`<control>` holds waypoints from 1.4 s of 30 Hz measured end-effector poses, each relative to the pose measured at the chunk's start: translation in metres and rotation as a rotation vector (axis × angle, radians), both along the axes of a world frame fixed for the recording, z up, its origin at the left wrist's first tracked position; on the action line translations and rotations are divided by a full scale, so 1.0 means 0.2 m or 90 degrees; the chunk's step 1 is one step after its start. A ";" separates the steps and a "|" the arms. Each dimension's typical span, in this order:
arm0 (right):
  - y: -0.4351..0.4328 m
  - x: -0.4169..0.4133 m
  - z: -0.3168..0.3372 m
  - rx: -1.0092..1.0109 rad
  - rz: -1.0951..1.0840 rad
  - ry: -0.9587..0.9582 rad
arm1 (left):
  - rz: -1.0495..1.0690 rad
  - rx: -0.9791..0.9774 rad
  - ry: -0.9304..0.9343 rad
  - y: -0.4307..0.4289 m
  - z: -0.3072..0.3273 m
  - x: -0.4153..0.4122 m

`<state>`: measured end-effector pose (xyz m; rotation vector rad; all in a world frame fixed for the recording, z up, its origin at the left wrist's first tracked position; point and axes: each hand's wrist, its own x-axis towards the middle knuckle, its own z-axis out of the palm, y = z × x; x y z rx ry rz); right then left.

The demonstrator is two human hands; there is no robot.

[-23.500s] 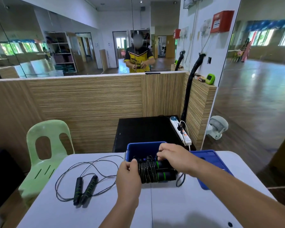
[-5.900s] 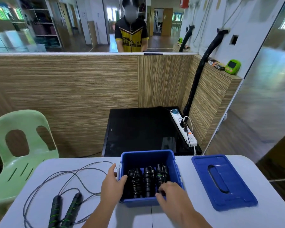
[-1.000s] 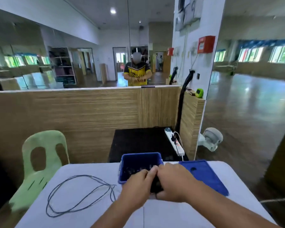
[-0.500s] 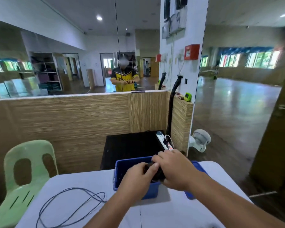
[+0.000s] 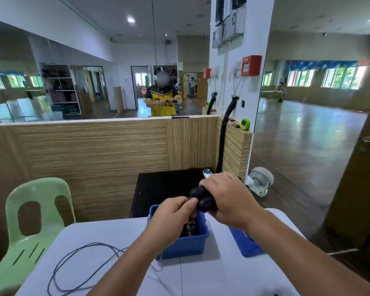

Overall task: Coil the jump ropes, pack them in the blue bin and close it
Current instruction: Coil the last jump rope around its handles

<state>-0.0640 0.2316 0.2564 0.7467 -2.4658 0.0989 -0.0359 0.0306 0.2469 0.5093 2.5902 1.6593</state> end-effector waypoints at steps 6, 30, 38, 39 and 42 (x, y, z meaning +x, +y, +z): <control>0.02 -0.01 0.04 -0.039 -0.010 0.002 | -0.022 0.002 0.009 -0.03 0.02 0.00; -0.10 0.07 0.02 -1.292 0.472 -0.537 | -0.033 0.178 -0.056 0.08 -0.02 0.01; -0.10 0.09 0.04 -1.349 0.546 -0.510 | -0.011 0.189 -0.039 0.11 -0.08 0.00; -0.10 0.08 0.04 -1.353 0.554 -0.508 | -0.010 0.190 -0.044 0.12 -0.08 0.00; -0.11 0.08 0.05 -1.386 0.584 -0.488 | -0.012 0.219 -0.066 0.12 -0.09 -0.01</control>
